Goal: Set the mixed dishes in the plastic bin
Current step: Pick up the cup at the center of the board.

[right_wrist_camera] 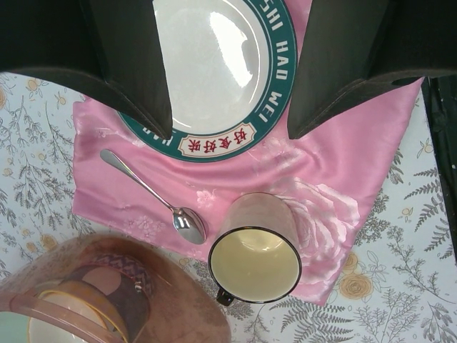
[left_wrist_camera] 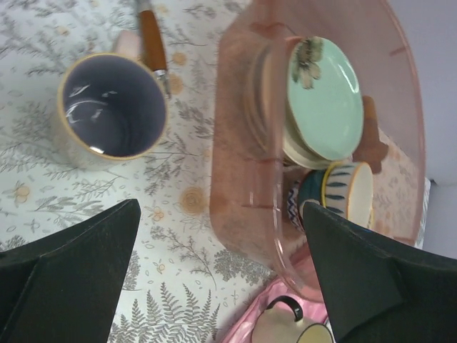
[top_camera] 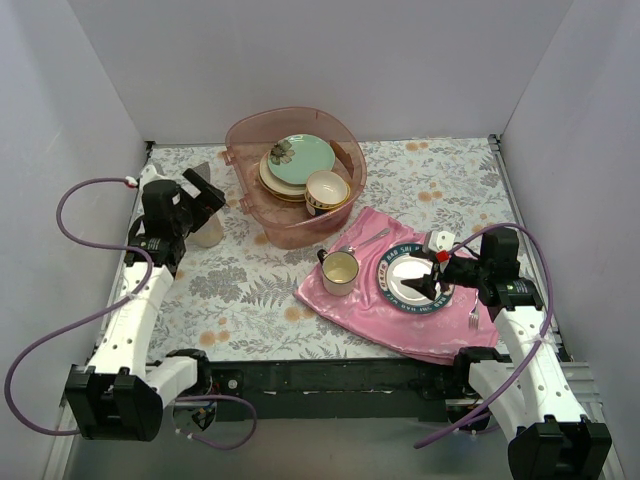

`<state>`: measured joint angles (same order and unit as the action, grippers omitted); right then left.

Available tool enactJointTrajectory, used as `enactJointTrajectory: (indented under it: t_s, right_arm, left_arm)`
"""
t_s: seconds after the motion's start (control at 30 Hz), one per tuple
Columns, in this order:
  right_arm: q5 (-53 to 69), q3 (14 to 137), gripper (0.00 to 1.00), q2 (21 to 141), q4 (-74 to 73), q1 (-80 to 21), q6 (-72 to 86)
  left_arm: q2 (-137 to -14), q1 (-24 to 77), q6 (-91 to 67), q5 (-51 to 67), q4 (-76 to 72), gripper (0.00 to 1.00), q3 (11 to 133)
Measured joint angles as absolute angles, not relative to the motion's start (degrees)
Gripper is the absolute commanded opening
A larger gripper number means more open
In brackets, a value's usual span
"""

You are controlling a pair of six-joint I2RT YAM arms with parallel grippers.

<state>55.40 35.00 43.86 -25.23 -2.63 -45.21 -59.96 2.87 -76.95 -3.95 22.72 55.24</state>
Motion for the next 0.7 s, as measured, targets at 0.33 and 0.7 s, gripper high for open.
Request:
enactJointTrajectory:
  t_s: [0.33,0.7]
  right_arm:
    - [55.18,34.98,0.73,43.86,-25.12,-2.57,-45.19]
    - [54.81,34.76,0.73,43.88,-25.08,-2.26,-45.17]
  left_arm:
    - [-71.61,-5.34,-88.68,-6.35,31.14,0.98,57.91]
    - [-84.53,-5.96,-93.69,-10.50,38.59,0.55,63.90]
